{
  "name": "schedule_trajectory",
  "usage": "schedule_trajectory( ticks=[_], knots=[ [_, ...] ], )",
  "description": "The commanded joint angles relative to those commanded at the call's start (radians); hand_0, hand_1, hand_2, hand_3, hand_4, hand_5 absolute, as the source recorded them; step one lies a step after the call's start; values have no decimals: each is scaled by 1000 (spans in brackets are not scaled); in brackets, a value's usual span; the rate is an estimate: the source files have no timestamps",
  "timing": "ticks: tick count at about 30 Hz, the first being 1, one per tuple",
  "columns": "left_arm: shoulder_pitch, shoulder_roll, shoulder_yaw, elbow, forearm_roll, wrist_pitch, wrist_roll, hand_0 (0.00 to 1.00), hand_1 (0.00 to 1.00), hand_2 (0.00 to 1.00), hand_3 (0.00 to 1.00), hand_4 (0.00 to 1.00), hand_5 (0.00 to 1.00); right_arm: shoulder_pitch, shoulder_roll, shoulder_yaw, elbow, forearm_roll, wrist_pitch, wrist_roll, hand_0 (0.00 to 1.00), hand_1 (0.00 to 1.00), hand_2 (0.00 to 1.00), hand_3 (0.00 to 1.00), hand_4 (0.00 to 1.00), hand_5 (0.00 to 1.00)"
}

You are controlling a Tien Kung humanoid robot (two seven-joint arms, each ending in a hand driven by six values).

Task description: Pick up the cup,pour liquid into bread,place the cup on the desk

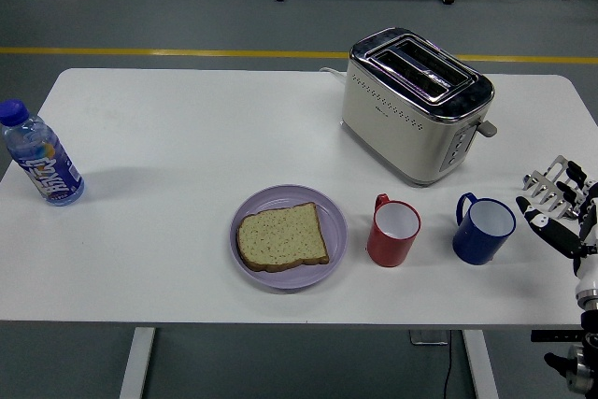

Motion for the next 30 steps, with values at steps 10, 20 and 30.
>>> schedule_trajectory(
  ticks=[10, 20, 30],
  knots=[
    [-3, 0, -7, 0, 12, 0, 6, 683, 683, 701, 542, 258, 998, -30, -1, -55, 34, 82, -24, 70, 935, 841, 909, 906, 994, 139],
    [-6, 2, -14, -1, 26, -1, 10, 683, 684, 700, 544, 257, 998, -58, -14, -111, 41, 94, -21, 84, 932, 837, 907, 906, 998, 139],
    [-7, 2, -15, -1, 27, -1, 11, 682, 683, 699, 542, 257, 998, -42, -15, -145, -11, 65, -43, 88, 935, 844, 913, 922, 998, 124]
  ],
)
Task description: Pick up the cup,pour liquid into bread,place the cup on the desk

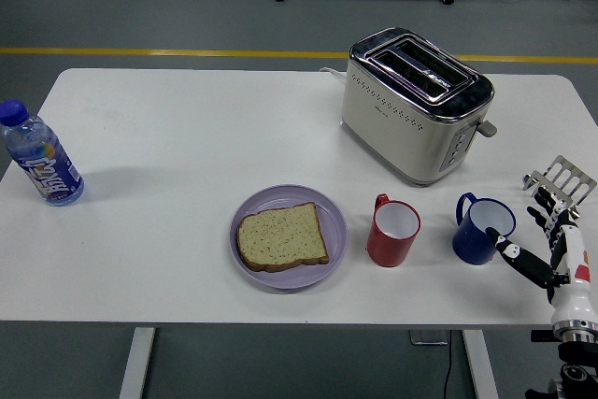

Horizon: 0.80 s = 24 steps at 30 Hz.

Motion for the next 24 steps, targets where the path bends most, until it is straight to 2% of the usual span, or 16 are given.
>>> schedule_trajectory(
  ticks=[24],
  knots=[
    [-3, -1, -7, 0, 10, 0, 6, 682, 684, 698, 543, 256, 998, 65, 7, -61, -92, 8, -16, -5, 941, 848, 921, 937, 998, 119]
  ],
)
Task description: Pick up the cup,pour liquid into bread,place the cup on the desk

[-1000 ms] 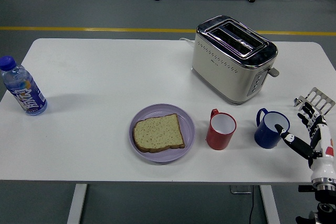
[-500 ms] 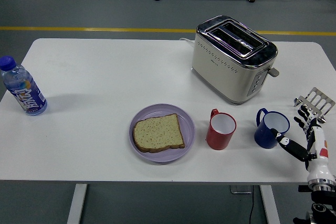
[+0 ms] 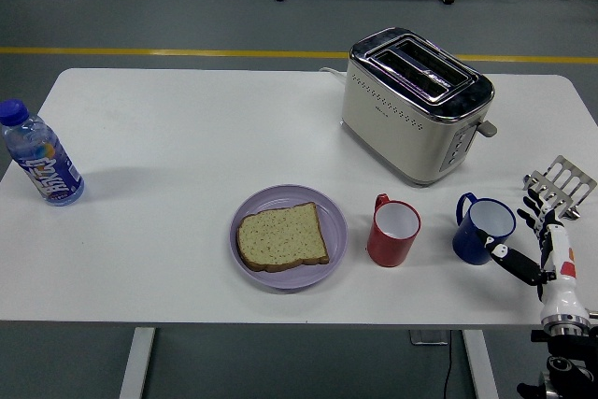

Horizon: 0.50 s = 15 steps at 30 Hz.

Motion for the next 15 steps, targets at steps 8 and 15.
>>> schedule_trajectory(
  ticks=[8, 15],
  knots=[
    [-2, 0, -3, 0, 6, 0, 2, 682, 683, 697, 543, 254, 998, 17, 8, -11, -24, 2, -2, -2, 944, 851, 924, 942, 998, 113],
    [-2, 0, -1, 0, 3, 0, 1, 682, 683, 698, 542, 255, 998, 29, 11, -29, -40, 9, 1, 0, 946, 851, 925, 943, 998, 109]
  ],
)
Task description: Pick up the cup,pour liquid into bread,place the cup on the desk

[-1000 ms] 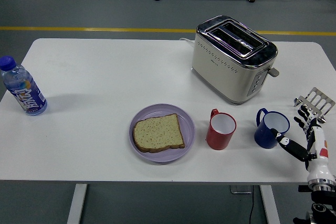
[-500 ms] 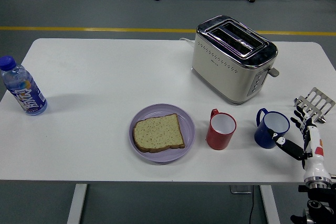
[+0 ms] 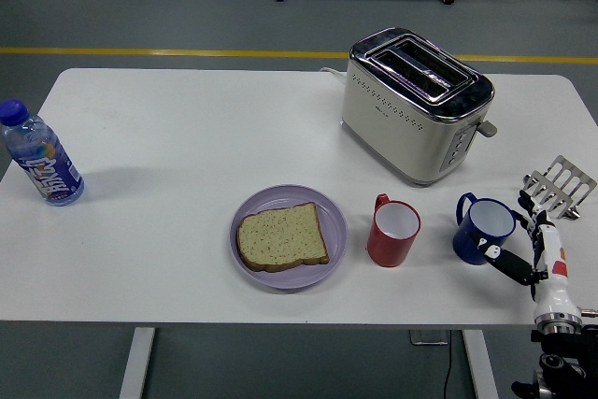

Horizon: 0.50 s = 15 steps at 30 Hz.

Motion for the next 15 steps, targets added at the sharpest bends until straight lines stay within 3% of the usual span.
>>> schedule_trajectory(
  ticks=[15],
  knots=[
    [-1, -1, -7, 0, 9, 1, 5, 682, 683, 698, 542, 256, 998, 40, 23, -29, -56, 5, -19, 6, 947, 848, 924, 946, 998, 110]
  ],
)
